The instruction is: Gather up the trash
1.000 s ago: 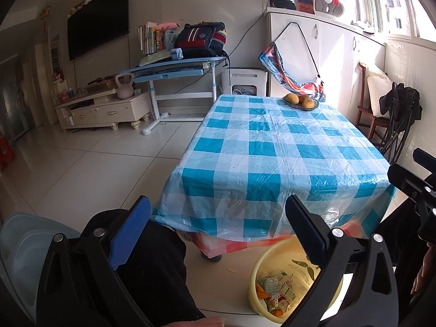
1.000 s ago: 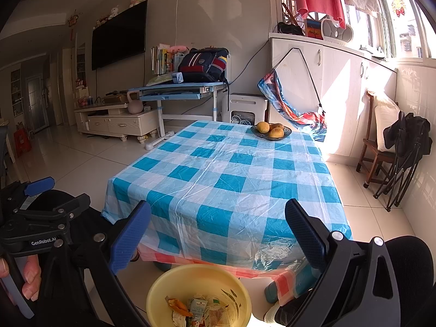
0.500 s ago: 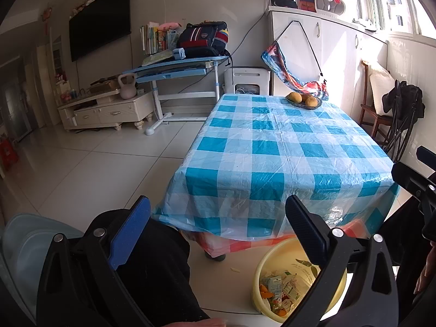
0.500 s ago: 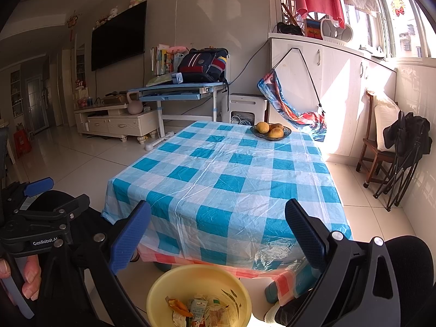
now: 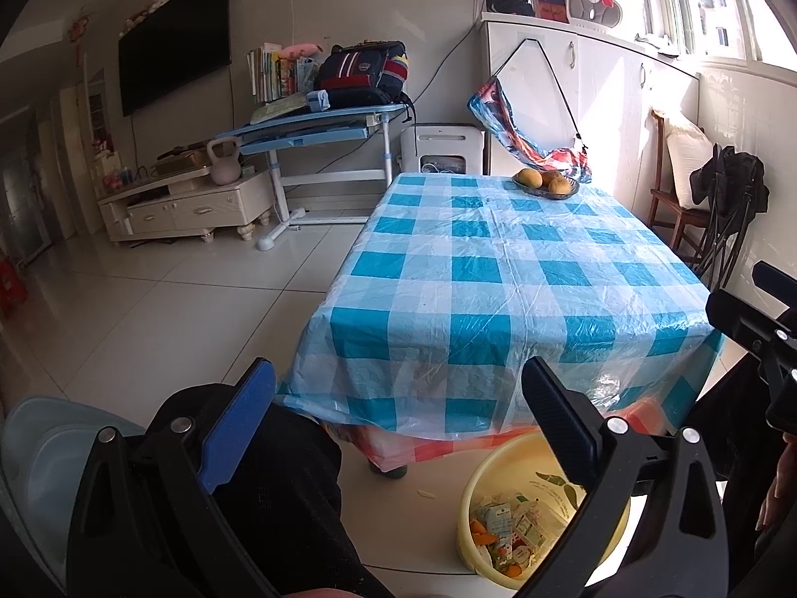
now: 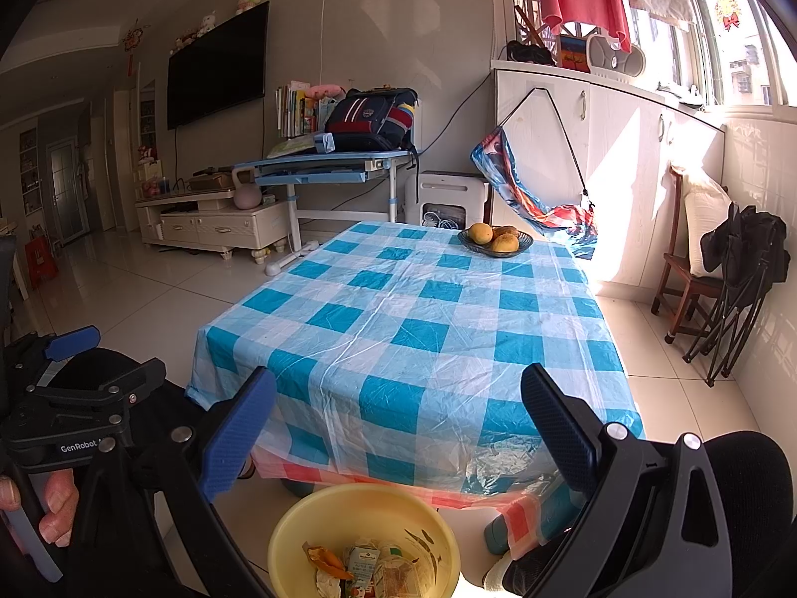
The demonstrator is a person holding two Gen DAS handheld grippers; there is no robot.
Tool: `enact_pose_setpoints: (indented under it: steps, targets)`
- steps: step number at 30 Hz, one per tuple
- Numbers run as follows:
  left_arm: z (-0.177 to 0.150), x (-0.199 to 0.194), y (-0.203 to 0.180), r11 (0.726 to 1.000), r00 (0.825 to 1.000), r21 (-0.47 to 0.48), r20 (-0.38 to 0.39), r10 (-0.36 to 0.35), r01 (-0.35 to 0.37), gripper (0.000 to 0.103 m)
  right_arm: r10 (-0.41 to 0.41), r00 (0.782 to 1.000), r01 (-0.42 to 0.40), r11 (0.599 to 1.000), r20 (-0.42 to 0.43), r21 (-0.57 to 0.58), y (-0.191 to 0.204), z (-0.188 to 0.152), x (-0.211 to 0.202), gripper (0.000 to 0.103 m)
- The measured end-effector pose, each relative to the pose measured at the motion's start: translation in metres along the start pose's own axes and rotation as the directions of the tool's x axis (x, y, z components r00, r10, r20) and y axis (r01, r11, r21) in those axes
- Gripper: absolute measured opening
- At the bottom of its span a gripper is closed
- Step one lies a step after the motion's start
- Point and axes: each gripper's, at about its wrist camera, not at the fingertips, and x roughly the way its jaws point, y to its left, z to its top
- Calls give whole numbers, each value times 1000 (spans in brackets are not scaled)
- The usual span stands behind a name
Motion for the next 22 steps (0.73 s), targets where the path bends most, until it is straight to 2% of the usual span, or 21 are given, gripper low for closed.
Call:
enact_pose_setpoints:
  steps: [5, 12, 19, 22]
  targets:
    - [-2, -1, -10, 999, 1000, 52, 8, 14, -15, 96, -1, 1000, 1, 1000, 1, 1, 0, 0, 0, 95]
    - [0, 12, 0, 1000, 998, 10, -57, 24, -23, 96, 0, 1000, 0, 1000, 3, 3, -1, 0, 0, 95]
    - [-3, 15, -15, 996, 997, 83, -57, 42, -37, 96, -2, 1000, 2, 1000, 10, 19, -4, 2, -2, 95]
    - [-3, 20, -14, 996, 995, 80, -82, 53, -46, 96, -3, 1000, 3, 1000, 12, 27, -4, 2, -2, 95]
